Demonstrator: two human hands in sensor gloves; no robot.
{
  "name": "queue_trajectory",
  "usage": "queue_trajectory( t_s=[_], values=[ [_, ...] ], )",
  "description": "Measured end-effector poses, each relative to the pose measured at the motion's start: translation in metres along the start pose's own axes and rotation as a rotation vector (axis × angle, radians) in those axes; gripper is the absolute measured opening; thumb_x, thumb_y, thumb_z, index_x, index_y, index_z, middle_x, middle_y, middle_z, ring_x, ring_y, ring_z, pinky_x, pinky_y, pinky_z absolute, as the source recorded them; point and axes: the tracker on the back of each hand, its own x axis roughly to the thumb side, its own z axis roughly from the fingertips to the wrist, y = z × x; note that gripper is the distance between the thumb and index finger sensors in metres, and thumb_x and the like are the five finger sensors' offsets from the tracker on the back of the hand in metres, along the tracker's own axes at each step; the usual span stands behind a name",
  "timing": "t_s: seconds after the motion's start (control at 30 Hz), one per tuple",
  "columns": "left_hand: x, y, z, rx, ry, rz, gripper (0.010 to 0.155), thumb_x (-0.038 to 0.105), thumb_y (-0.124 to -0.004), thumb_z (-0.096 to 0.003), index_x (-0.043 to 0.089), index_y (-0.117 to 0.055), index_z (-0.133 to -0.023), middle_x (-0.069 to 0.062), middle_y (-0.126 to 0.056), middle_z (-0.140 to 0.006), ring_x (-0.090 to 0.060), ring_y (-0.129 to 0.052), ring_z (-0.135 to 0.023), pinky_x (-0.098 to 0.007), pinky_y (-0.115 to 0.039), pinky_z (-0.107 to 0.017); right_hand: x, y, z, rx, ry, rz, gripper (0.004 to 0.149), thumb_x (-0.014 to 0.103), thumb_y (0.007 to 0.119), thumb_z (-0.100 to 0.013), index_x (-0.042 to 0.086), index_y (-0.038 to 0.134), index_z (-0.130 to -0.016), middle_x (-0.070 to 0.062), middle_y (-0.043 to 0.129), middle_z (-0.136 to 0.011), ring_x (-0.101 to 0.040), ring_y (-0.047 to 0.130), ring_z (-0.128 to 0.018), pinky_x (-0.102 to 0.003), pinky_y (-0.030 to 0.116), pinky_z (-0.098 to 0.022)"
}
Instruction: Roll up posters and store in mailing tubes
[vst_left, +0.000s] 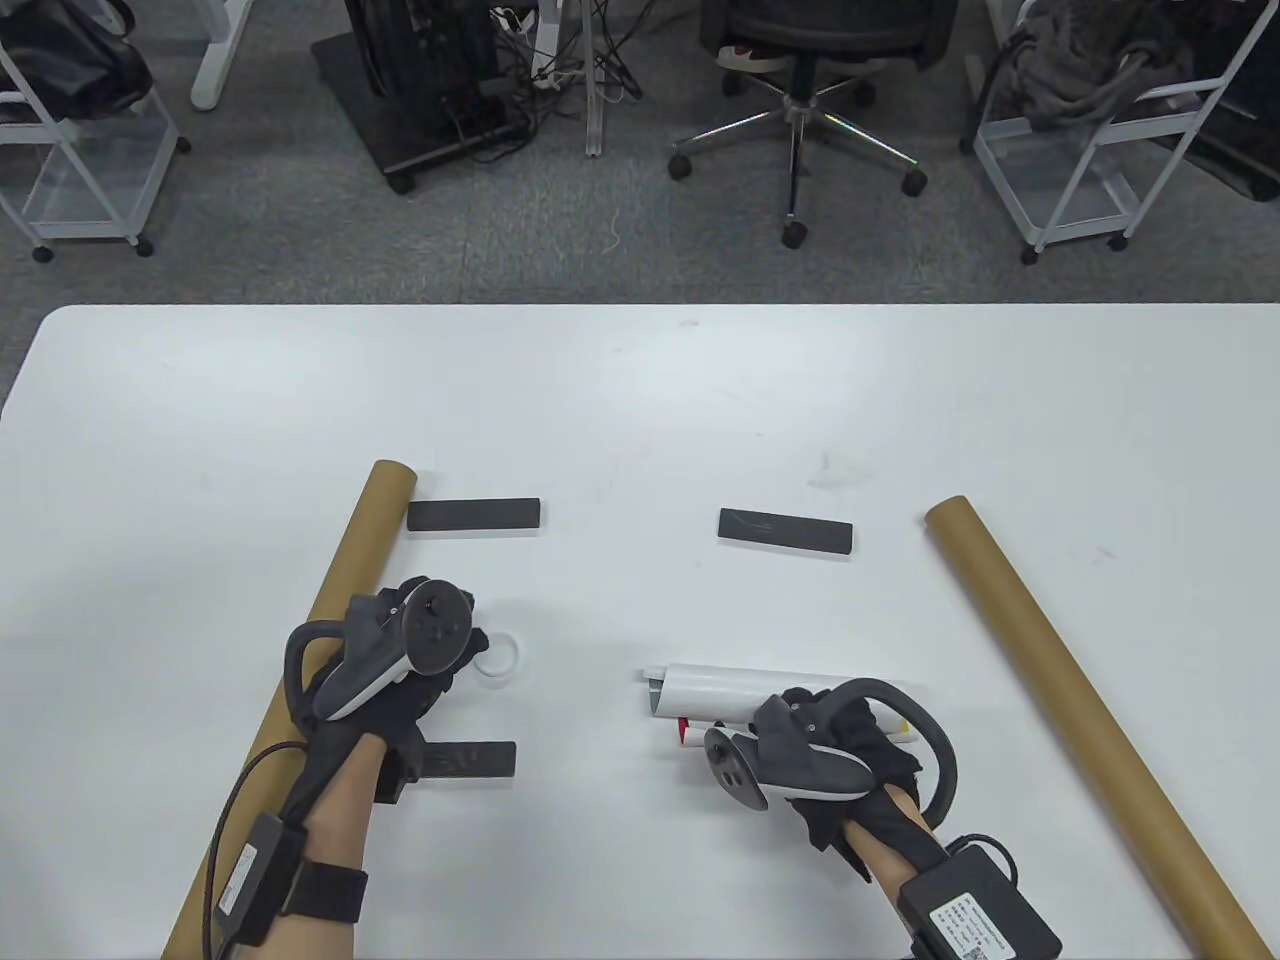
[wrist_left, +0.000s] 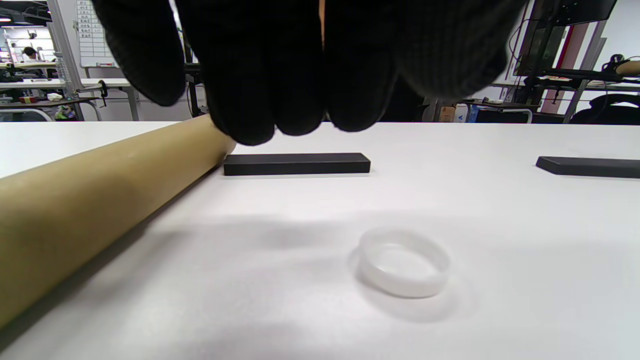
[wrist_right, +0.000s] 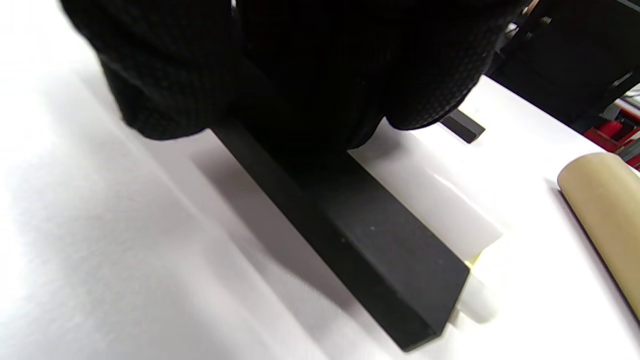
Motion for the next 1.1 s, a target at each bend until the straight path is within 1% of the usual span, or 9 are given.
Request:
queue_trajectory(
  t_s=[0.2,0.3,0.6,0.83,0.97,1.1],
  values=[
    [0.000,0.000,0.000,-0.001,0.000,-0.002,0.056,0.053,-0.072,-0.0518,0.030,-0.078,-0.102,-0.003,-0.080,-0.111,-0.032,-0.087,-0.098,-0.060,-0.066,-0.080,0.000,-0.002,0.002,0.024,-0.004,0.005,0.070,0.041,0.086,-0.037,0.015,0.061,-0.097,-0.008,0.080,-0.093,-0.028,0.093,-0.079,-0.054,0.078,-0.063],
    [0.000,0.000,0.000,-0.001,0.001,-0.001,0.056,0.053,-0.073,-0.0517,0.030,-0.078,-0.102,-0.003,-0.080,-0.111,-0.032,-0.087,-0.098,-0.060,-0.066,-0.080,0.004,0.001,0.000,0.035,-0.026,0.006,0.070,0.042,0.086,-0.037,0.016,0.061,-0.096,-0.007,0.080,-0.092,-0.027,0.093,-0.078,-0.053,0.079,-0.063],
    [0.001,0.000,0.000,0.005,-0.002,-0.007,0.056,0.053,-0.072,-0.0517,0.030,-0.078,-0.102,-0.003,-0.080,-0.111,-0.032,-0.087,-0.098,-0.060,-0.066,-0.080,0.018,0.018,-0.014,0.032,-0.047,0.017,0.070,0.043,0.086,-0.037,0.016,0.061,-0.097,-0.007,0.080,-0.092,-0.026,0.093,-0.079,-0.052,0.079,-0.063],
    [-0.001,0.000,0.000,0.005,0.002,-0.006,0.055,0.053,-0.073,-0.0516,0.031,-0.078,-0.102,-0.003,-0.080,-0.111,-0.032,-0.087,-0.098,-0.060,-0.066,-0.080,0.022,0.023,-0.024,0.017,-0.038,0.042,0.070,0.043,0.085,-0.038,0.016,0.060,-0.097,-0.007,0.079,-0.093,-0.027,0.093,-0.079,-0.053,0.078,-0.063],
    [-0.002,-0.001,-0.001,0.002,0.003,0.012,0.055,0.052,-0.071,-0.0525,0.030,-0.078,-0.102,-0.003,-0.080,-0.111,-0.032,-0.087,-0.098,-0.060,-0.066,-0.080,0.019,0.024,-0.025,0.003,-0.004,-0.025,0.069,0.041,0.084,-0.037,0.017,0.060,-0.097,-0.007,0.078,-0.094,-0.028,0.091,-0.080,-0.054,0.076,-0.064],
    [-0.002,-0.001,0.000,0.000,0.005,0.012,0.055,0.053,-0.072,-0.0523,0.030,-0.078,-0.102,-0.003,-0.080,-0.111,-0.032,-0.087,-0.098,-0.060,-0.066,-0.080,0.007,0.017,-0.021,-0.029,0.027,-0.075,0.069,0.042,0.083,-0.038,0.017,0.060,-0.099,-0.008,0.077,-0.097,-0.031,0.089,-0.083,-0.056,0.074,-0.065]
  ],
)
